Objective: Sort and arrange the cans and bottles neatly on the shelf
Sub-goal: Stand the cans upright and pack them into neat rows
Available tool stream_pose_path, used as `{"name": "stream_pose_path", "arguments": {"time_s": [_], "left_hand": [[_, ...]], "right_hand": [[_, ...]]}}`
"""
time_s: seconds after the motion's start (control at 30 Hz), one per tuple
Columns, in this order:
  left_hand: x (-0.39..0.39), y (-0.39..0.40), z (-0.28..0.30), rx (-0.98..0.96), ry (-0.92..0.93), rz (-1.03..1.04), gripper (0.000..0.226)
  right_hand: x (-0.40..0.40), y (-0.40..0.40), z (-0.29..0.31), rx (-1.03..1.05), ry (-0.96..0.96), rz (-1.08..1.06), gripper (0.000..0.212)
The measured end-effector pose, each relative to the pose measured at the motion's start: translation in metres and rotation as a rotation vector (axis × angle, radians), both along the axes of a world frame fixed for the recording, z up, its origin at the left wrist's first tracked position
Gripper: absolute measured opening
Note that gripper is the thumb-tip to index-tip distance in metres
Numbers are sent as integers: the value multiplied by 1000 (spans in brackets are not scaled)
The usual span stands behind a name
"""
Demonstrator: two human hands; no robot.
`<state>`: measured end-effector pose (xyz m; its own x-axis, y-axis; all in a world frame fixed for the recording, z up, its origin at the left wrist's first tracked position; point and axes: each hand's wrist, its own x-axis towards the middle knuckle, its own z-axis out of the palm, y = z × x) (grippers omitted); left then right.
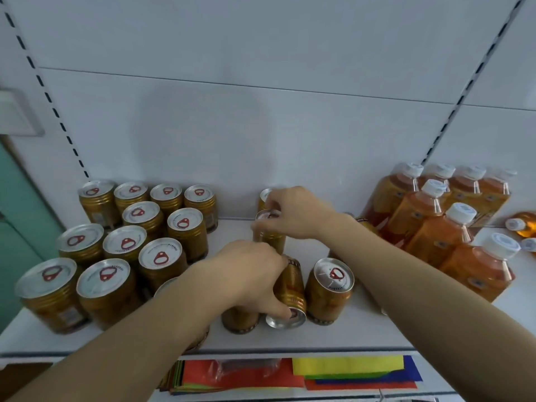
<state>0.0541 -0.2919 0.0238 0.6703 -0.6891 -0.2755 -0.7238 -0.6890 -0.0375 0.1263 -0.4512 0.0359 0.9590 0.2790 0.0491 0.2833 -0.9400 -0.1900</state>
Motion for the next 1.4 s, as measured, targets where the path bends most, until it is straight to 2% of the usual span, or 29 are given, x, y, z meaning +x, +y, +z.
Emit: {"name": "stream_pose_path", "arguments": {"time_s": [0.07,0.17,0.3,0.43,0.6,0.77,0.83,0.93,1.03,1.17,1.4], "left_hand": [[5,0,1,-4,10,-24,80],[14,1,7,-106,50,-83,55],[34,0,18,-293,109,-64,35],[55,-7,15,-345,69,22,25],[60,-15,5,-319,-6,85,24],[44,-27,12,-301,-207,76,32],[36,-38,21,-363,-172,52,36],[28,-60,26,-406,-13,-14,51],[27,-84,23,-364,81,-74,48],[47,-117,24,-362,108,-83,38],[72,-163,14,-247,188,-146,47]], "right_hand": [[0,-17,12,77,-21,-37,53],[-6,-46,29,131,-77,-87,55],[-21,-72,38,126,-57,-135,58],[-38,-82,40,73,-9,-147,53],[-54,-86,41,-44,12,-176,49],[-61,-105,43,-167,69,-277,40],[-65,-112,44,-231,81,-293,44],[-72,-120,44,-364,77,-320,51],[-85,-122,39,-460,109,-345,36],[-117,-116,24,-338,2,-479,19],[-189,-89,-40,-240,-103,-760,41]]}}
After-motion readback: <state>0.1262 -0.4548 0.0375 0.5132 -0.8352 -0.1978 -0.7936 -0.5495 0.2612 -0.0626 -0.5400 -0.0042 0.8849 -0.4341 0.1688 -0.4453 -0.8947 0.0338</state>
